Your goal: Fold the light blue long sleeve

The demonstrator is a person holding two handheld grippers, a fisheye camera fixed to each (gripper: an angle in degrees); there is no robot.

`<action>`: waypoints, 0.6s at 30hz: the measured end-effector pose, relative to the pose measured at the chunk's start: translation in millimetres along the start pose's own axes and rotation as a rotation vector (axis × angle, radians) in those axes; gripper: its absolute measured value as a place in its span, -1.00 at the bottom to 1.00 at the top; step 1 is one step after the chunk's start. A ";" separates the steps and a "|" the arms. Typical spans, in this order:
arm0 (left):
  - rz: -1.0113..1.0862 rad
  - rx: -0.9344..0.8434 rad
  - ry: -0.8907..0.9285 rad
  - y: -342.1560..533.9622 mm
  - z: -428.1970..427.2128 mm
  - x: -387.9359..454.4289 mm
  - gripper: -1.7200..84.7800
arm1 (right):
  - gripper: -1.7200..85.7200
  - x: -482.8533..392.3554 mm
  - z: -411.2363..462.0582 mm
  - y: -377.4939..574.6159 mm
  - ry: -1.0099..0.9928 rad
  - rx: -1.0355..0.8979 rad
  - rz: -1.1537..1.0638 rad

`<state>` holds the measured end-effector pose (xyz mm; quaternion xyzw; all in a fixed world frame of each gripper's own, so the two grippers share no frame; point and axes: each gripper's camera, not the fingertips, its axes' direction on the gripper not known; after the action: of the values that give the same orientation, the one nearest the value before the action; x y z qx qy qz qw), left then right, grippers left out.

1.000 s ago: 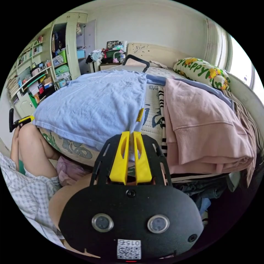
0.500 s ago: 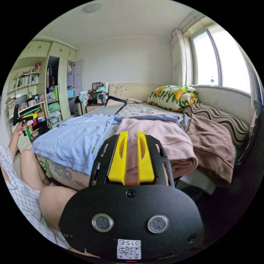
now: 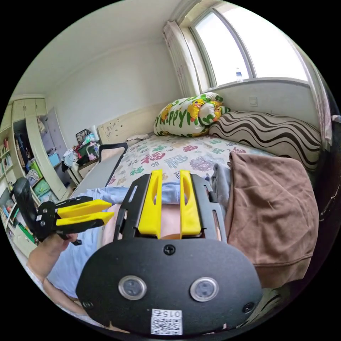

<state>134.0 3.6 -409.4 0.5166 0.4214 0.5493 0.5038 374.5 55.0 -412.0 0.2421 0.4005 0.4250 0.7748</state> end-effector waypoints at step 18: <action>-0.106 0.014 0.000 19.4 66.5 -11.3 -0.91 | -0.93 49.6 33.9 19.6 -0.224 0.016 0.110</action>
<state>197.2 -14.1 -384.6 0.4970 0.4522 0.5188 0.5286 409.1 106.3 -399.5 0.3159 0.3008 0.4341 0.7883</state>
